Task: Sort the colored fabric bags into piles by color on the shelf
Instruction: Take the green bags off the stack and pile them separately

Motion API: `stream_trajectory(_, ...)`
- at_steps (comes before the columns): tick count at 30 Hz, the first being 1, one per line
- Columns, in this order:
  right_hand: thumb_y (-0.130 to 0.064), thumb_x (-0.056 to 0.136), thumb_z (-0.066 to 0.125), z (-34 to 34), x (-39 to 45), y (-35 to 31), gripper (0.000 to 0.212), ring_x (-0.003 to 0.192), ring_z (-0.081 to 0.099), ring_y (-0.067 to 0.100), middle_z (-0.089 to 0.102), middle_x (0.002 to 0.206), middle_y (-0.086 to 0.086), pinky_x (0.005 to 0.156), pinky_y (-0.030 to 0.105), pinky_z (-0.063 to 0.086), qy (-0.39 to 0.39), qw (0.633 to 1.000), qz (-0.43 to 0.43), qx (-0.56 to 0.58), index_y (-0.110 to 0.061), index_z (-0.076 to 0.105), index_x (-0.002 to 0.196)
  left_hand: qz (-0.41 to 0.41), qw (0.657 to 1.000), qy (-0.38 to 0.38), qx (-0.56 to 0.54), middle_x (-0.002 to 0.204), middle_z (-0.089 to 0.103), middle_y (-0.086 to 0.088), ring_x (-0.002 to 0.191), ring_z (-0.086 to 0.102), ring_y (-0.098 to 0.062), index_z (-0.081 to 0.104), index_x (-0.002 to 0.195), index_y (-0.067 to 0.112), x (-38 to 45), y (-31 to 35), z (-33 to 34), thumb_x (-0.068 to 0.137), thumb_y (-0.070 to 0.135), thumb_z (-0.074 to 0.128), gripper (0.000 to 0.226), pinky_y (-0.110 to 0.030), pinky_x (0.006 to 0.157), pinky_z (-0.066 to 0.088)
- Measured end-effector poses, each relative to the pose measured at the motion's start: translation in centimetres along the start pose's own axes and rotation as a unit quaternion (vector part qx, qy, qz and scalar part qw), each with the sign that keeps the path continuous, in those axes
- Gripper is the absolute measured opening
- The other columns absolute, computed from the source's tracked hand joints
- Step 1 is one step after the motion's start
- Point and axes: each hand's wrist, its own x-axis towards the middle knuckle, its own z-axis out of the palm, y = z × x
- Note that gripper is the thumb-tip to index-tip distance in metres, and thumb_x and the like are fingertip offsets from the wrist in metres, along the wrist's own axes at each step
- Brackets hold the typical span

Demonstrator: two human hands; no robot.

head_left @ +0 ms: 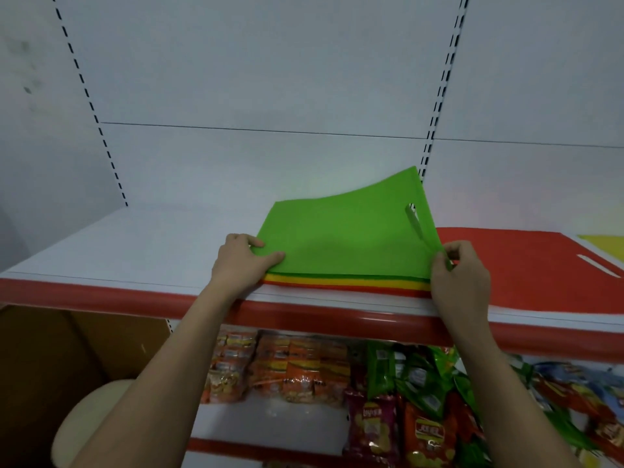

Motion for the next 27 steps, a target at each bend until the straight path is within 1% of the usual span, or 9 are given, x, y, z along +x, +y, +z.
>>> stream_trajectory(4, -0.013, 0.093, 0.057, -0.2, 0.1, 0.1, 0.006, 0.083, 0.05, 0.025, 0.057, 0.089, 0.008, 0.07, 0.033, 0.034, 0.006, 1.0, 0.009, 0.008, -0.009, 0.055, 0.089, -0.005, 0.999, 0.012, -0.033, 0.106, 0.056, -0.01, 0.099, 0.059, -0.032, 0.054, 0.069, 0.023, 0.3, -0.2, -0.2, 0.066, 0.048, 0.085, 0.04, -0.037, 0.083, 0.048)
stream_trajectory(8, -0.009, 0.091, 0.058, -0.3, 0.1, 0.0, 0.009, 0.081, 0.045, 0.022, 0.051, 0.088, 0.007, 0.066, 0.03, 0.024, 0.006, 1.0, -0.001, 0.019, -0.007, 0.053, 0.084, 0.0, 1.0, 0.017, -0.01, 0.064, 0.042, -0.004, 0.075, 0.051, -0.034, 0.039, 0.052, 0.018, -0.1, 0.4, -0.3, 0.067, 0.051, 0.082, 0.056, -0.038, 0.063, 0.034)
stream_trajectory(9, -0.008, 0.091, 0.058, -0.4, 0.2, -0.1, 0.01, 0.082, 0.044, 0.022, 0.05, 0.088, 0.008, 0.067, 0.029, 0.024, 0.002, 1.0, 0.0, 0.025, -0.007, 0.053, 0.083, 0.0, 1.0, 0.006, 0.003, 0.065, 0.046, -0.007, 0.079, 0.052, -0.033, 0.045, 0.055, 0.015, 0.0, 0.7, -0.4, 0.072, 0.049, 0.081, 0.052, -0.037, 0.063, 0.033)
stream_trajectory(11, -0.008, 0.091, 0.057, -0.5, 0.3, -0.4, 0.009, 0.084, 0.046, 0.024, 0.05, 0.091, 0.009, 0.071, 0.03, 0.028, -0.009, 0.999, 0.017, 0.043, -0.007, 0.055, 0.083, -0.014, 0.998, -0.033, 0.051, 0.097, 0.06, -0.016, 0.106, 0.053, -0.037, 0.067, 0.081, 0.01, 0.2, 1.5, -0.9, 0.079, 0.05, 0.076, 0.042, -0.039, 0.082, 0.043)
stream_trajectory(13, -0.009, 0.09, 0.059, -0.7, 0.3, -1.0, 0.007, 0.089, 0.049, 0.027, 0.05, 0.095, 0.011, 0.079, 0.035, 0.037, -0.016, 0.998, 0.041, 0.051, -0.005, 0.059, 0.084, -0.015, 0.989, -0.062, 0.134, 0.129, 0.05, -0.016, 0.127, 0.039, -0.037, 0.067, 0.114, 0.013, 0.1, 2.6, -1.7, 0.084, 0.051, 0.07, 0.049, -0.038, 0.102, 0.036)
stream_trajectory(16, -0.011, 0.088, 0.063, -1.2, 0.4, -2.2, 0.006, 0.097, 0.05, 0.031, 0.051, 0.099, 0.015, 0.088, 0.036, 0.037, -0.022, 0.998, 0.048, 0.035, -0.006, 0.063, 0.084, 0.017, 0.983, -0.028, 0.181, 0.128, 0.044, -0.011, 0.129, 0.034, -0.033, 0.062, 0.114, 0.017, -0.7, 4.7, -3.3, 0.086, 0.047, 0.069, 0.041, -0.04, 0.101, 0.035)
stream_trajectory(20, -0.011, 0.087, 0.061, -3.1, 0.6, -4.6, 0.007, 0.091, 0.055, 0.033, 0.059, 0.092, 0.015, 0.079, 0.038, 0.04, 0.006, 0.999, 0.033, 0.01, -0.006, 0.062, 0.083, 0.083, 0.996, -0.016, 0.031, 0.085, 0.054, -0.013, 0.08, 0.052, -0.027, 0.05, 0.08, 0.009, -0.9, 5.6, -5.0, 0.088, 0.022, 0.07, 0.025, -0.033, 0.066, 0.039)
stream_trajectory(23, -0.007, 0.091, 0.053, -5.2, -0.1, -6.6, 0.006, 0.08, 0.059, 0.033, 0.064, 0.085, 0.012, 0.069, 0.039, 0.045, -0.013, 0.998, 0.048, 0.032, -0.011, 0.055, 0.094, 0.052, 0.978, -0.082, -0.182, 0.097, 0.063, -0.014, 0.067, 0.063, -0.022, 0.057, 0.096, 0.005, -2.2, 5.7, -5.6, 0.094, 0.003, 0.061, 0.005, -0.026, 0.049, 0.053)
stream_trajectory(27, 0.006, 0.077, 0.039, -8.1, -2.2, -6.9, 0.055, 0.072, 0.065, 0.044, 0.069, 0.092, 0.013, 0.061, 0.058, 0.055, -0.073, 0.992, 0.083, 0.061, -0.042, 0.057, 0.099, 0.022, 0.936, -0.156, -0.315, 0.114, 0.061, -0.015, 0.078, 0.064, -0.024, 0.054, 0.122, 0.001, -3.8, 5.7, -5.2, 0.095, -0.009, 0.052, 0.029, -0.026, 0.049, 0.058)
